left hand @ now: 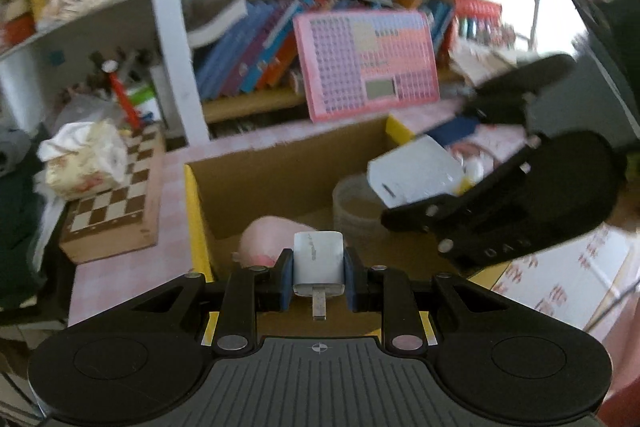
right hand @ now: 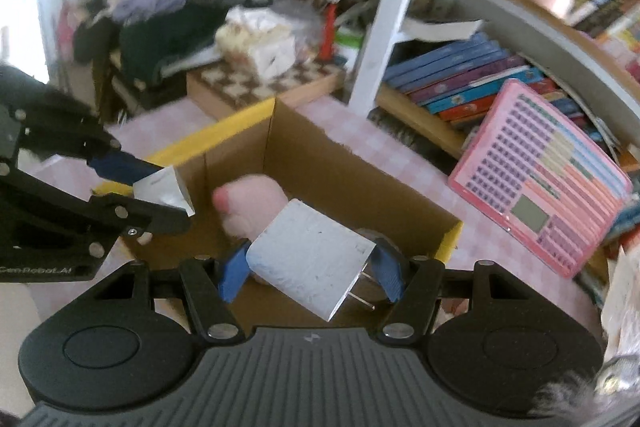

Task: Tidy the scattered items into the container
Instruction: 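Lower both chargers into the yellow box and open both tools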

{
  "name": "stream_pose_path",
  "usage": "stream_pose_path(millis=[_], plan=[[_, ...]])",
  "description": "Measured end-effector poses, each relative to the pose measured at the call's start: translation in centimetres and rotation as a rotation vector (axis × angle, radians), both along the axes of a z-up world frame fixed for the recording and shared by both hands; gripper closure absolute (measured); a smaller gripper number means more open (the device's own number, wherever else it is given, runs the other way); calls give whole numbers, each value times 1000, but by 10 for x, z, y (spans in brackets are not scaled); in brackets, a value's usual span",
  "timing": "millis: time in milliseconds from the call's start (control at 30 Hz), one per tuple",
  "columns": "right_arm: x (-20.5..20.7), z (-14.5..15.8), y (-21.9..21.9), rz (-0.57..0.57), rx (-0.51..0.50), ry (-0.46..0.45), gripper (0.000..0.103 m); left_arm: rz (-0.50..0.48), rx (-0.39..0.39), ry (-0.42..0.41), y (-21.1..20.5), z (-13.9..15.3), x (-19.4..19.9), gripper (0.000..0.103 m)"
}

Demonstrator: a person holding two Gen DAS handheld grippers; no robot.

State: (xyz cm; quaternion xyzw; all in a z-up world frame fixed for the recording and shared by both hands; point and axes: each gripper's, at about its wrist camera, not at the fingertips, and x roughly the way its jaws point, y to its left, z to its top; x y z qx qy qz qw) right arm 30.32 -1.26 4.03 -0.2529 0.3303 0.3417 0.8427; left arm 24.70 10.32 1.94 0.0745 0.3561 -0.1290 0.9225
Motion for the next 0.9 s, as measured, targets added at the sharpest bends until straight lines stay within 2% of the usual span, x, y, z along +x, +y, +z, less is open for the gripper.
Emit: stream_pose_path(millis=[133, 300, 367, 500, 567, 700, 767, 900], plan=[[21, -18, 14, 75, -99, 23, 40, -38, 31, 77, -5, -14, 19, 79], [44, -36, 27, 160, -191, 78, 40, -73, 27, 182, -9, -28, 40, 79], [52, -43, 30, 184, -225, 122, 40, -94, 24, 221, -11, -33, 46, 79], [63, -58, 35, 215, -290, 266, 40, -123, -9, 296, -9, -38, 56, 79], [63, -66, 37, 237, -326, 301, 40, -141, -17, 336, -7, -38, 61, 79], [60, -78, 39, 275, -372, 333, 40, -134, -70, 433, 1, -41, 73, 79], [62, -80, 39, 285, -375, 346, 40, -123, -84, 456, 5, -40, 78, 79], [65, -85, 38, 293, -396, 338, 40, -126, -56, 491, 5, -39, 89, 79]])
